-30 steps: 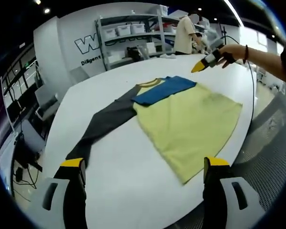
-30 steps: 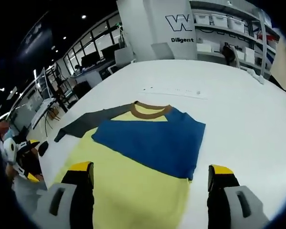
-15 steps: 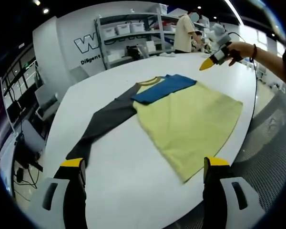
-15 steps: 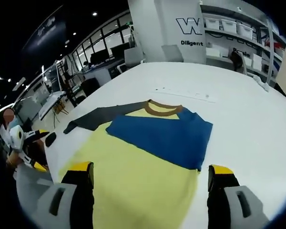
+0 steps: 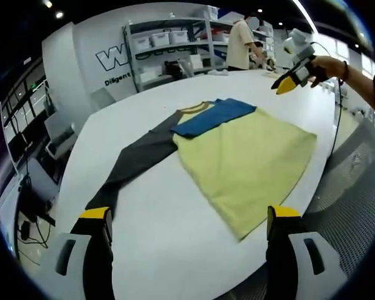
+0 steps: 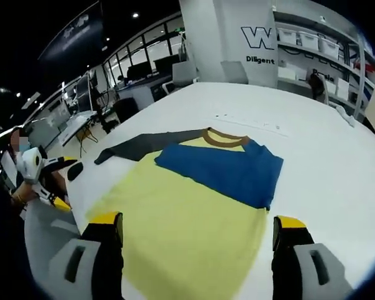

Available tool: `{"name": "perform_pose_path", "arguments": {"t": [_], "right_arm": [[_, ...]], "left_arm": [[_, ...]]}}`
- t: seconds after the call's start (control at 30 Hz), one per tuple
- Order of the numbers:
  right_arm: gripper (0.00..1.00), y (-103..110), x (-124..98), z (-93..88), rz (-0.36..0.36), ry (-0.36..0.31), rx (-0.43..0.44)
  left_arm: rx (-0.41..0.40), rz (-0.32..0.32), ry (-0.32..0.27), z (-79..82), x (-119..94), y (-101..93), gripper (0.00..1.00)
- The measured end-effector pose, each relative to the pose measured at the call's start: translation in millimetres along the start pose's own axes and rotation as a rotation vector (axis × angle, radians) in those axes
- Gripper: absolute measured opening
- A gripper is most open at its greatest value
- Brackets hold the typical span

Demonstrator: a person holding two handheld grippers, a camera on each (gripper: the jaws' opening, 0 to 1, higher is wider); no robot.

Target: Fold the garment on the visible template until the final outline fits inside the template.

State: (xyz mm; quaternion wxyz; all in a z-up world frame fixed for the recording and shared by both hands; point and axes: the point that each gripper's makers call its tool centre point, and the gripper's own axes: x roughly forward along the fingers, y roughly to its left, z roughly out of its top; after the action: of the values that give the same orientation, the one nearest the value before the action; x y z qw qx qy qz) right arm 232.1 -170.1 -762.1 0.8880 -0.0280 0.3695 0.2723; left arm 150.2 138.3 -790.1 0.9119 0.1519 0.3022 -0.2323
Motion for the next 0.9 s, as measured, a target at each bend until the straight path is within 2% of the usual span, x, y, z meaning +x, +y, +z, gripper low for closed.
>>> {"name": "perform_pose_path", "arguments": {"t": [0.17,0.27,0.47,0.6,0.9], "right_arm": [[0.99,16,-9,-9.2,0.012,-0.001,-0.011],[0.99,18,-16,-16.0,0.012,0.003,-0.018],[0.99,27,-27,-35.7,0.013,0.022,-0.017],[0.99,30,-32,-48.0,0.010,0.041,-0.030],[0.99,41,-41,-54.4,0.028,0.029,-0.015]], "left_arm": [[-0.010,0.001,-0.003,0.6,-1,-0.2,0.99],[-0.010,0.007,-0.019,4.0,-3,0.4,0.99],[-0.003,0.006,-0.011,3.0,-2,-0.1,0.98],[-0.030,0.008,-0.017,3.0,-3,3.7,0.98],[-0.069,0.009,-0.027,5.8,-3,14.0,0.97]]}}
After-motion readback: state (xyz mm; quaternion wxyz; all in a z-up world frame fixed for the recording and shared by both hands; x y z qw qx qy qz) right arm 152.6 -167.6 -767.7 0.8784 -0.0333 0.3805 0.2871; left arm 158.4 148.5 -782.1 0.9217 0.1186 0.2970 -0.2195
